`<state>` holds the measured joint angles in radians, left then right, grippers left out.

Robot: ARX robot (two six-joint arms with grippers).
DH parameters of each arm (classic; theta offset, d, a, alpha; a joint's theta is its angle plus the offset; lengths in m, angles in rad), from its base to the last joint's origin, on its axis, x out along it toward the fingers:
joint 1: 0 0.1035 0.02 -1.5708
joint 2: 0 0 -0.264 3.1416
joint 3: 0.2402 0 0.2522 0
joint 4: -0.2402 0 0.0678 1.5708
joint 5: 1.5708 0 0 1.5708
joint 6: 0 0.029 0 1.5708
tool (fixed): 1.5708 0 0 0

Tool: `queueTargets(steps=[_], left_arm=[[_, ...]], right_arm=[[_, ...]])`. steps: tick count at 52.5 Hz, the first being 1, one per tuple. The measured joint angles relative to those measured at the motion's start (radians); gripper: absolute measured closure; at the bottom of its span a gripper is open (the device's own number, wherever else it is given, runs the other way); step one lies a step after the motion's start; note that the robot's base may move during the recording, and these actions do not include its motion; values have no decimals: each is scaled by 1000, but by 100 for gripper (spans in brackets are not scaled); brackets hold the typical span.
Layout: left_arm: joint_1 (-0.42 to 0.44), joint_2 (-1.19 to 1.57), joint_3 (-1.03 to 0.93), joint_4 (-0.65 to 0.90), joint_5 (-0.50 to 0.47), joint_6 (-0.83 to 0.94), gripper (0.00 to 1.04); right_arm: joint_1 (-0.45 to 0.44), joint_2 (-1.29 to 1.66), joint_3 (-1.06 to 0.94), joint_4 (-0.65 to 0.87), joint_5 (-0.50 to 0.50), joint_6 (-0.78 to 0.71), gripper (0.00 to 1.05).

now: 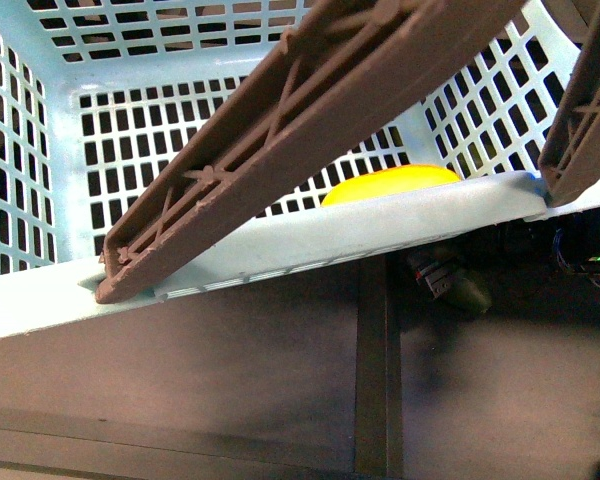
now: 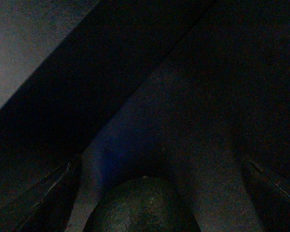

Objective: Pick mango and avocado into basket

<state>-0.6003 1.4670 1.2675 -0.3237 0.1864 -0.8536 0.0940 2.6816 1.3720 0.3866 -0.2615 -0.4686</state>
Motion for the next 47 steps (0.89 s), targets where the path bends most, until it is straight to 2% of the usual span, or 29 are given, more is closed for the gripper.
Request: queueTargets(steps=[22, 43, 47], left_arm=[[0, 0, 0, 0, 2, 0, 91], [0, 0, 0, 0, 0, 0, 91], [0, 0, 0, 0, 0, 0, 91]], right_arm=[[2, 11, 14, -6, 3, 6, 10], [5, 11, 14, -5, 6, 9, 50], [5, 11, 14, -2, 6, 10, 55]])
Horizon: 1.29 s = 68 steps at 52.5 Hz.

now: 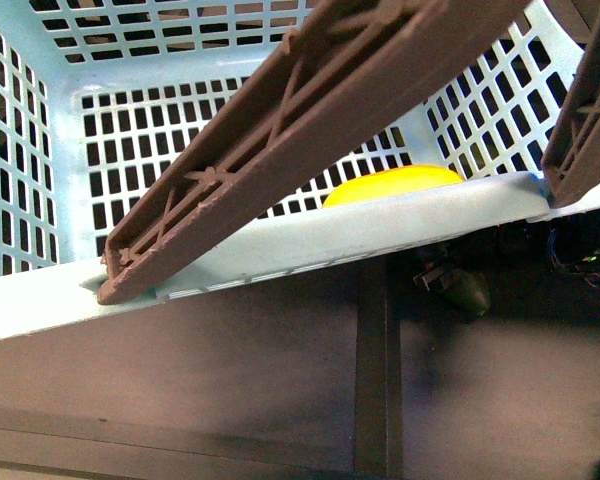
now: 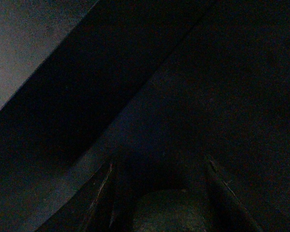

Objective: Pick mango and avocado into basket

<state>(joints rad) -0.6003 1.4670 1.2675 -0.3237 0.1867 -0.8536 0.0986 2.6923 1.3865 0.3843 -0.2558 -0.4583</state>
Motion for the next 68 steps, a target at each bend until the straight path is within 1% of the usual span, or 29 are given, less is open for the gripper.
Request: queueTargets(steps=[5, 19, 38, 47, 53, 56, 59, 63, 68], left_arm=[[0, 0, 0, 0, 0, 0, 91], [0, 0, 0, 0, 1, 0, 91], [0, 0, 0, 0, 0, 0, 91], [0, 0, 0, 0, 0, 0, 91], [0, 0, 0, 0, 0, 0, 91], [0, 0, 0, 0, 0, 0, 91], [0, 0, 0, 0, 1, 0, 91], [0, 0, 0, 0, 1, 0, 91], [0, 0, 0, 0, 0, 0, 91]], right_arm=[[0, 0, -1, 3, -1, 4, 58], [-11, -14, -32, 31, 0, 19, 59], [-111, -235, -258, 164, -58, 31, 59], [-198, -443, -444, 249, -126, 50, 59], [-238, -560, -538, 275, -172, 80, 59], [-272, -673, -609, 283, -210, 112, 59], [-305, -796, -666, 284, -247, 150, 59], [-328, -901, -701, 276, -270, 179, 59], [-364, -1130, -737, 225, -323, 236, 59]])
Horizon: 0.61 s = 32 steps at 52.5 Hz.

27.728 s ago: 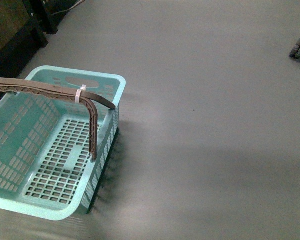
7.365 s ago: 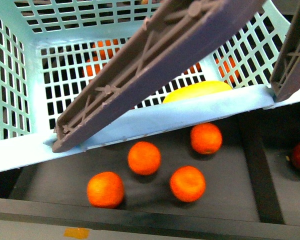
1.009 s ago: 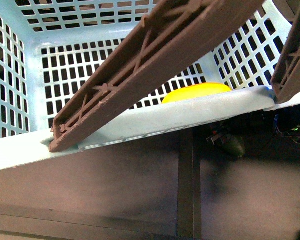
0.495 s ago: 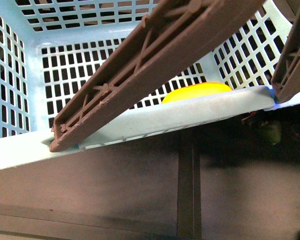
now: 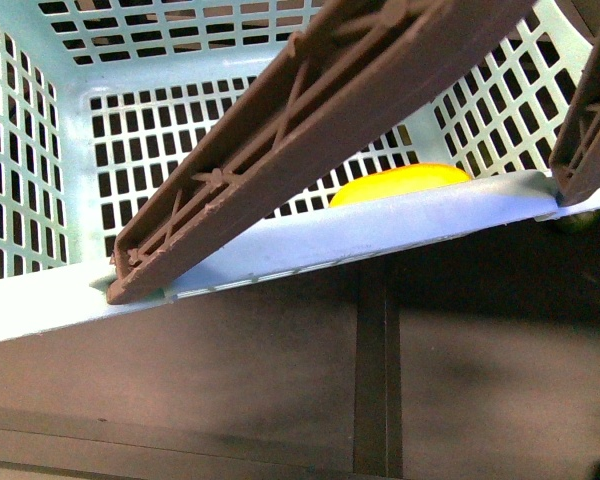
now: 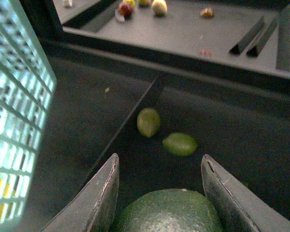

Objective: Pick mango and avocado into basket

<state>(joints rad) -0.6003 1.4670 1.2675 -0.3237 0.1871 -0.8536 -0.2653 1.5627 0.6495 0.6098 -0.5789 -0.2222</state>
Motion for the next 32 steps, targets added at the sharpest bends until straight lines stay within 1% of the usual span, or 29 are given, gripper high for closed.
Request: queueTargets(steps=[4, 9, 16, 23, 27, 28, 32], left_arm=[[0, 0, 0, 0, 0, 0, 91], [0, 0, 0, 0, 0, 0, 91], [0, 0, 0, 0, 0, 0, 91], [0, 0, 0, 0, 0, 0, 91], [0, 0, 0, 0, 0, 0, 91], [0, 0, 0, 0, 1, 0, 91], [0, 0, 0, 0, 0, 0, 91]], right_arm=[[-5, -148, -2, -29, -18, 42, 59], [7, -259, -2, -35, -12, 85, 59], [78, -374, 3, -50, 53, 127, 59], [209, -425, 5, -54, 145, 149, 59], [331, -417, 13, -39, 232, 149, 59], [377, -406, 18, -31, 265, 149, 59], [488, -360, 39, -6, 347, 143, 59]])
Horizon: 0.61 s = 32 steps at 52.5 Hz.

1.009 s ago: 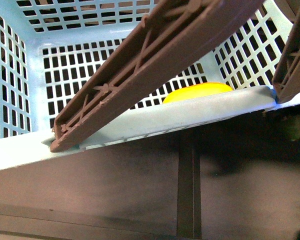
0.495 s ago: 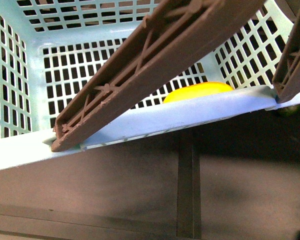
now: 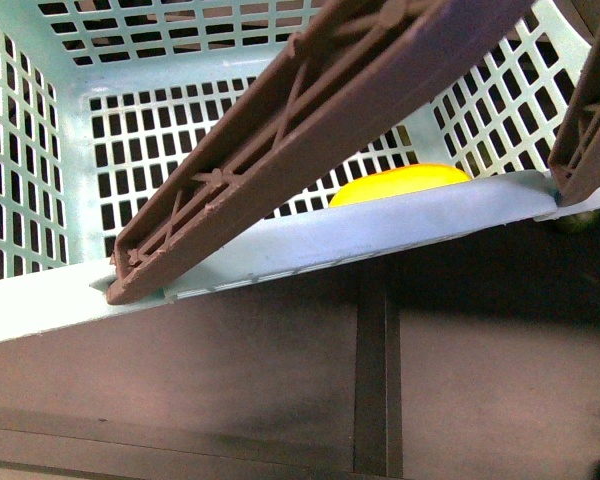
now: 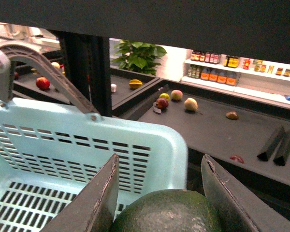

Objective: Pick mango and avocado into basket

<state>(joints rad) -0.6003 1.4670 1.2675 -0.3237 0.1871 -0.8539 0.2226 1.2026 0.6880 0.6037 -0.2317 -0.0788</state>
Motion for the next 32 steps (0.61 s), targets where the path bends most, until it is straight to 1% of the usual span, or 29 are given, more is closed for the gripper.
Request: queueTargets(steps=[4, 6, 9, 12, 16, 23, 28, 32], left_arm=[[0, 0, 0, 0, 0, 0, 91], [0, 0, 0, 0, 0, 0, 91], [0, 0, 0, 0, 0, 0, 91], [0, 0, 0, 0, 0, 0, 91], [0, 0, 0, 0, 0, 0, 91], [0, 0, 0, 0, 0, 0, 91], [0, 0, 0, 0, 0, 0, 91], [0, 0, 0, 0, 4, -3, 91]], right_arm=[[87, 64, 36, 18, 81, -4, 59], [105, 81, 46, 19, 102, -6, 59], [150, 134, 69, 36, 164, -16, 59], [177, 171, 83, 39, 207, -18, 59], [196, 199, 89, 43, 235, -22, 58], [219, 223, 89, 45, 257, -21, 40], [225, 223, 89, 45, 272, -21, 30], [228, 209, 85, 43, 298, -19, 14]])
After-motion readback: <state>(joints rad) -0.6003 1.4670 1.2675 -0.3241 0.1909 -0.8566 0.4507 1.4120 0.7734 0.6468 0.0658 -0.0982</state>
